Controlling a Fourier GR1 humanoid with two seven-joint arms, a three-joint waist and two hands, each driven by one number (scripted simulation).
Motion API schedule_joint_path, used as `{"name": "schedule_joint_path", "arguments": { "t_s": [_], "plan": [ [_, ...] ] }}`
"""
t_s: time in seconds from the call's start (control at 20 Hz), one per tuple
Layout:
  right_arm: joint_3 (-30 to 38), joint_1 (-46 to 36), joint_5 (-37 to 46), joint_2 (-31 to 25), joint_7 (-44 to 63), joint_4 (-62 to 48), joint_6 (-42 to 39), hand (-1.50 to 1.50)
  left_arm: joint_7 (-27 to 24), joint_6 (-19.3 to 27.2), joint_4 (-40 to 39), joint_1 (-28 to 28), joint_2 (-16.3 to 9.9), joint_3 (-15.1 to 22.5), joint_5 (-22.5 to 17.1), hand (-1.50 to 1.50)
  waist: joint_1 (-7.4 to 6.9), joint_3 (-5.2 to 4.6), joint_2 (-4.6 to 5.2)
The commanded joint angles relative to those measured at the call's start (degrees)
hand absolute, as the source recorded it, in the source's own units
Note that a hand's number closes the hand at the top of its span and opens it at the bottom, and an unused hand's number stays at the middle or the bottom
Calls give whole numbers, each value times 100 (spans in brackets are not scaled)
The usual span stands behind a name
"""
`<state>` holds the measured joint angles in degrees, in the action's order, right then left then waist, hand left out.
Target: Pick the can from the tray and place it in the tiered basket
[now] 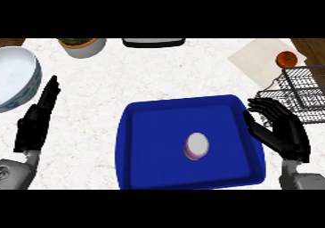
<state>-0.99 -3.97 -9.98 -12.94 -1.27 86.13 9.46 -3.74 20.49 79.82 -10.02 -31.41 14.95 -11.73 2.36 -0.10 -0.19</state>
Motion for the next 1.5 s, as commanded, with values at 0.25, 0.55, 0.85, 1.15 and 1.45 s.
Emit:
{"name": "schedule_joint_path", "arguments": {
  "t_s": [0.25, 0.55, 0.85, 1.15, 1.45],
  "plan": [
    [-697, 1565, 1744, -177, 1916, 2344, 1729, -150, 376, -240, 104, 99, -331, -328, -110, 0, -117, -12, -30],
    [-1061, 1243, 1931, -1872, 3562, 2917, -108, -150, 476, -34, 112, 32, -39, 4, 196, 0, -212, -25, -5],
    [-1317, -100, 1650, -2362, 5673, 3308, -1152, -150, 447, -26, -5, -143, 132, 6, 299, 0, -374, -12, 41],
    [-1760, -1537, 1872, -1636, 7570, 2970, -1301, -150, 447, -184, -69, -177, 148, -166, 394, 0, -326, -2, 26],
    [-2086, -1604, 1781, -1138, 7610, 2117, -1377, -150, 882, -13, 575, 67, 169, -58, 590, 0, -333, 7, 8]
  ]
}}
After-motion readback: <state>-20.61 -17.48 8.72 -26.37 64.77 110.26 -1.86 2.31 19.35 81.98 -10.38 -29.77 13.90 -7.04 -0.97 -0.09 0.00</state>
